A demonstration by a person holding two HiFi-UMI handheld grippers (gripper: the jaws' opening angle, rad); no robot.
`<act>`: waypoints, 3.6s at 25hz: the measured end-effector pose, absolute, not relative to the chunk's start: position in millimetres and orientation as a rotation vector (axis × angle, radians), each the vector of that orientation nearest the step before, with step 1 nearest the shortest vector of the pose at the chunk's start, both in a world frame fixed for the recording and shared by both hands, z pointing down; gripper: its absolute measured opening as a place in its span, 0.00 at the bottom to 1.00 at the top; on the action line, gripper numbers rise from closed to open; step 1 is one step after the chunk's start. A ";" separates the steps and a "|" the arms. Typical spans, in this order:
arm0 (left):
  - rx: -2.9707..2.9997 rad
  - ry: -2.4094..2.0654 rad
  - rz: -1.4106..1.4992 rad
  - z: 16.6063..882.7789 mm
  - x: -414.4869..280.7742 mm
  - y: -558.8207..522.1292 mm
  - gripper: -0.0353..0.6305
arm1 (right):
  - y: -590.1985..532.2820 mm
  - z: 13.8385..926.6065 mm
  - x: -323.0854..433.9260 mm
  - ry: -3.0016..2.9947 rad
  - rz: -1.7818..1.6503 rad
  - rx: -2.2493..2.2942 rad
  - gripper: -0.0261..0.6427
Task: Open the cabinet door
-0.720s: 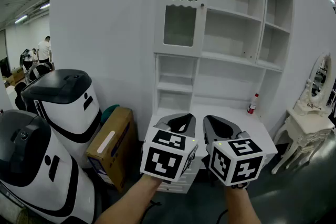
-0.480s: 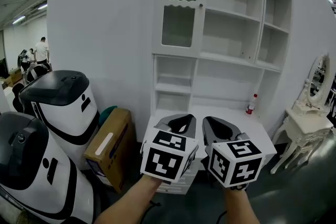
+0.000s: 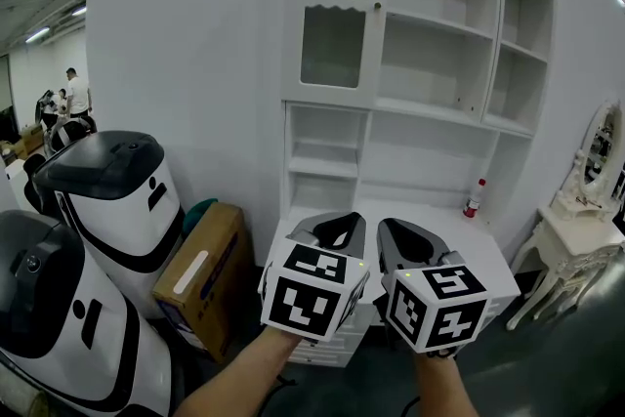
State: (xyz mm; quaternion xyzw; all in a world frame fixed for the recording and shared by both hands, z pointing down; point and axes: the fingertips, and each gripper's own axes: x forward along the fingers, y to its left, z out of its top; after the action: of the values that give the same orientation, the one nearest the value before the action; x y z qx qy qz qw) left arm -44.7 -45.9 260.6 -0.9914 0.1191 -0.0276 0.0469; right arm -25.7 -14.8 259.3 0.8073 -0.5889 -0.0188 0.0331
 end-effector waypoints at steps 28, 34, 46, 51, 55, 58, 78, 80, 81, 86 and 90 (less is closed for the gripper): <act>-2.948 0.576 -0.095 241.6 124.3 -97.2 0.07 | -73.1 241.3 146.6 -2.023 -0.094 2.361 0.07; -2.936 0.596 -0.098 240.1 141.7 -99.9 0.07 | -76.7 240.0 165.5 -2.044 -0.100 2.342 0.07; -2.928 0.602 -0.051 231.3 168.5 -131.2 0.07 | -102.9 234.7 190.3 -2.038 -0.135 2.339 0.07; -2.936 0.582 -0.038 229.1 189.7 -160.2 0.07 | -130.4 232.1 209.9 -2.021 -0.147 2.347 0.07; -2.936 0.552 -0.029 225.8 210.9 -185.7 0.07 | -156.7 229.1 228.4 -2.005 -0.151 2.358 0.07; -2.943 0.533 -0.022 222.8 223.3 -207.3 0.07 | -178.6 226.9 239.8 -1.991 -0.149 2.367 0.07; -2.834 0.360 0.175 158.4 261.9 -305.0 0.07 | -289.0 176.1 275.1 -1.918 -0.220 2.440 0.07; -2.799 0.357 0.206 147.1 262.8 -309.9 0.07 | -294.3 167.3 278.4 -1.919 -0.241 2.447 0.07; -2.783 0.358 0.222 141.3 262.9 -312.1 0.07 | -296.5 163.2 279.9 -1.921 -0.252 2.448 0.07; -2.706 0.385 0.286 117.1 266.6 -320.8 0.07 | -304.1 146.7 287.8 -1.946 -0.300 2.444 0.07; -2.635 0.423 0.317 98.1 274.3 -324.4 0.07 | -308.8 134.0 294.9 -1.983 -0.347 2.416 0.07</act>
State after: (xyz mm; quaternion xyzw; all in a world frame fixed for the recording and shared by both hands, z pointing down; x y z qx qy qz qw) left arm 274.3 -324.4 98.1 -0.9553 0.1533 0.1150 0.2252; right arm 294.9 -308.8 134.0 0.7683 -0.6305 -0.1102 -0.0017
